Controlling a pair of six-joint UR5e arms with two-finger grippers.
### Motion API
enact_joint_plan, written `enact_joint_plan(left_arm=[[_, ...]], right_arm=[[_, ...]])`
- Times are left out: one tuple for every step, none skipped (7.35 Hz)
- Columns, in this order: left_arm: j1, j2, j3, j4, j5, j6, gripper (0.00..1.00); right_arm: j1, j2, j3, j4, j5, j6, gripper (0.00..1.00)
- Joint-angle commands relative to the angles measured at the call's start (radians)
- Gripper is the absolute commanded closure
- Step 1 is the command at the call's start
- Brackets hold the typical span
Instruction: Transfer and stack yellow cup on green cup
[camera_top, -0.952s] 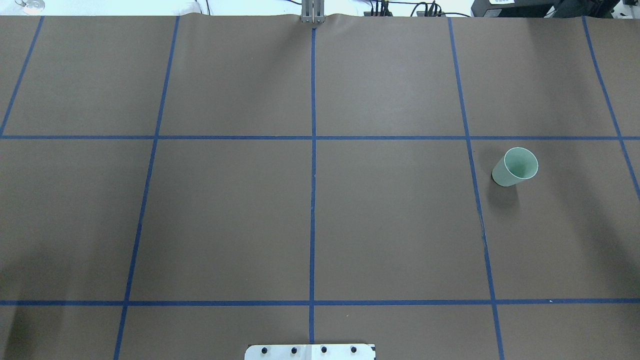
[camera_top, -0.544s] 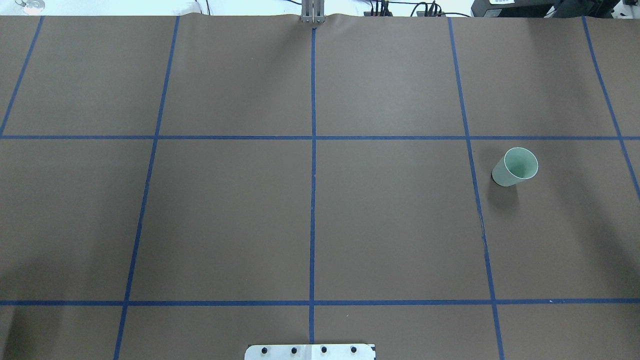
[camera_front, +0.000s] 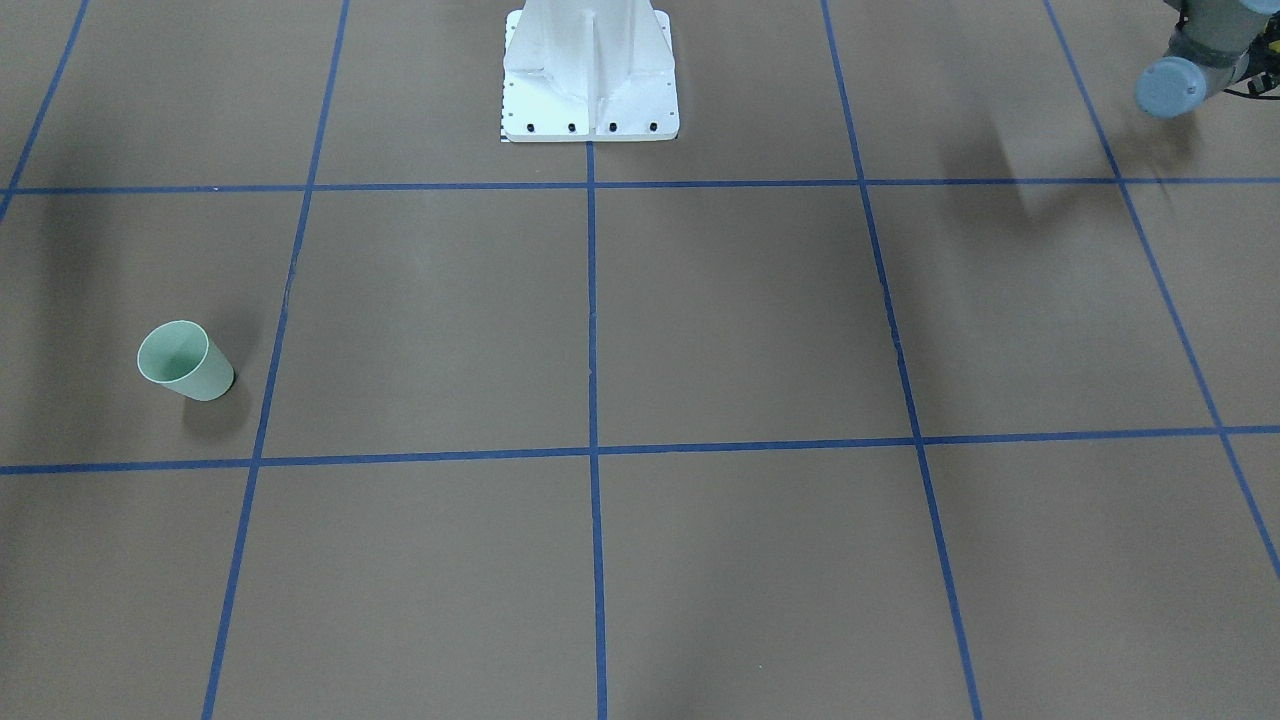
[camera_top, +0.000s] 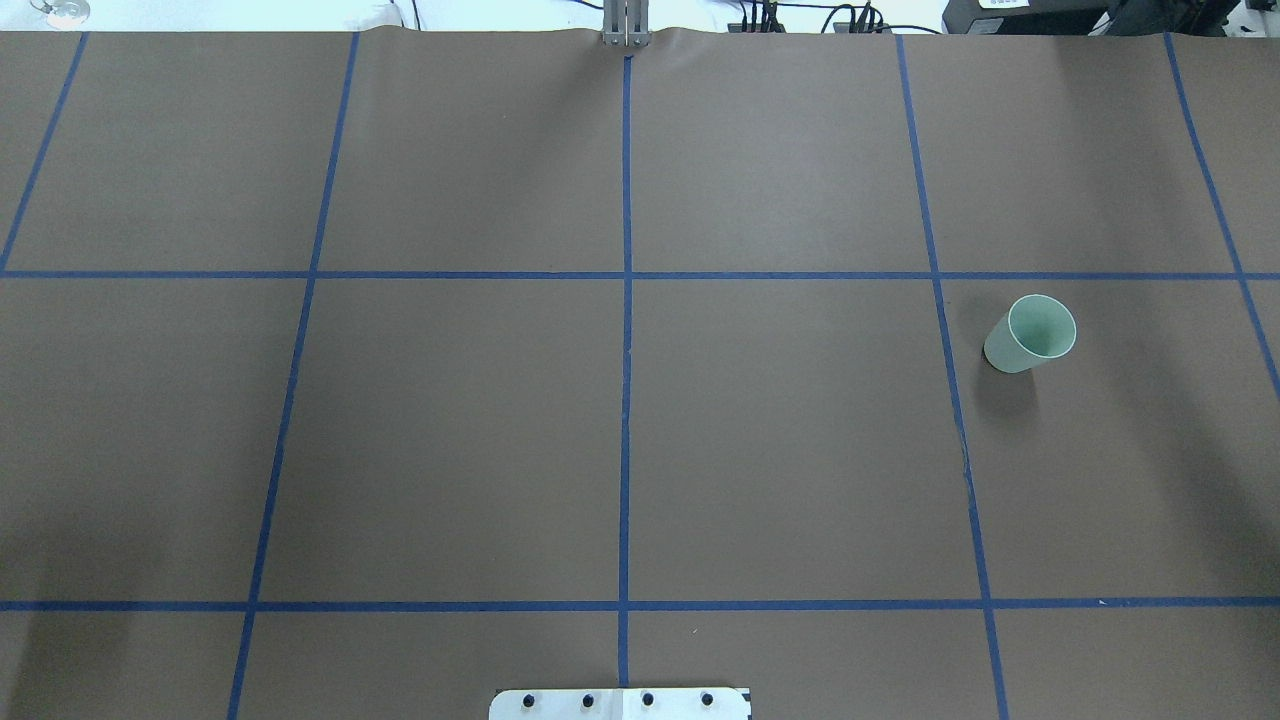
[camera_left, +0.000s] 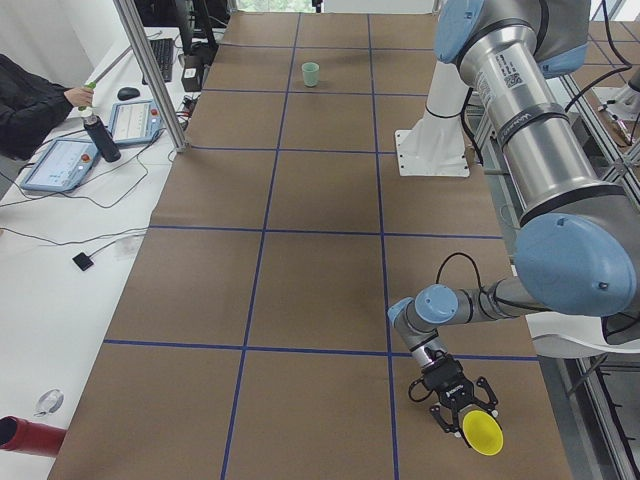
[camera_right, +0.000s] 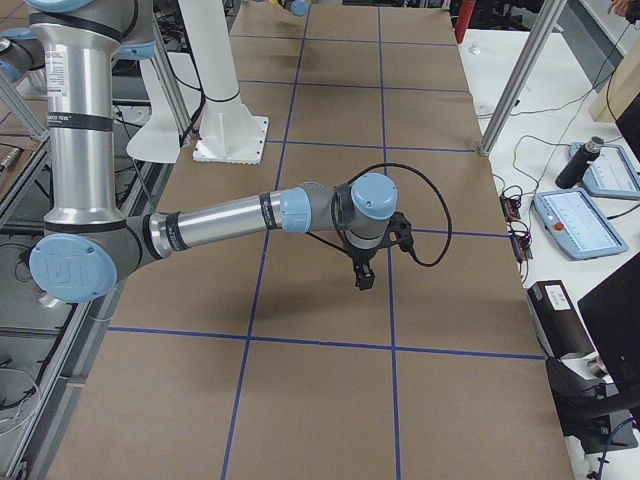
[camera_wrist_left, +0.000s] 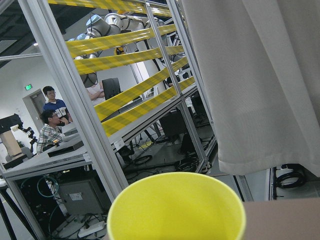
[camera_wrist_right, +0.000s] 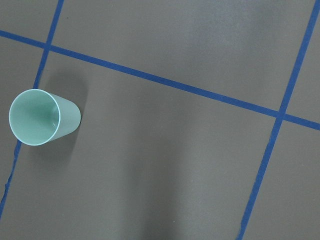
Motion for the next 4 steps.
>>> enact_joint_plan(left_arm=[[-0.14,0.029,-0.067,0.025,0.097,0.209,1.0],[-0.214,0.011,-0.093,0.03,0.171,0.302,1.0],[-0.291,-0.017,-0.129,0.054,0.246,0.405,1.0],[-0.405,-0.111,-0.15,0.121,0.335,0.523,1.0]], right_arm=[[0.0,0.005,0.005,0.0,0.01,0.013,0.01],[0.0,0.007,0.005,0.003,0.01,0.036,0.01],[0.0,0.007,0.006,0.005,0.013,0.038,0.01],[0.0,0.016,0.006,0.005,0.013,0.04,0.01]])
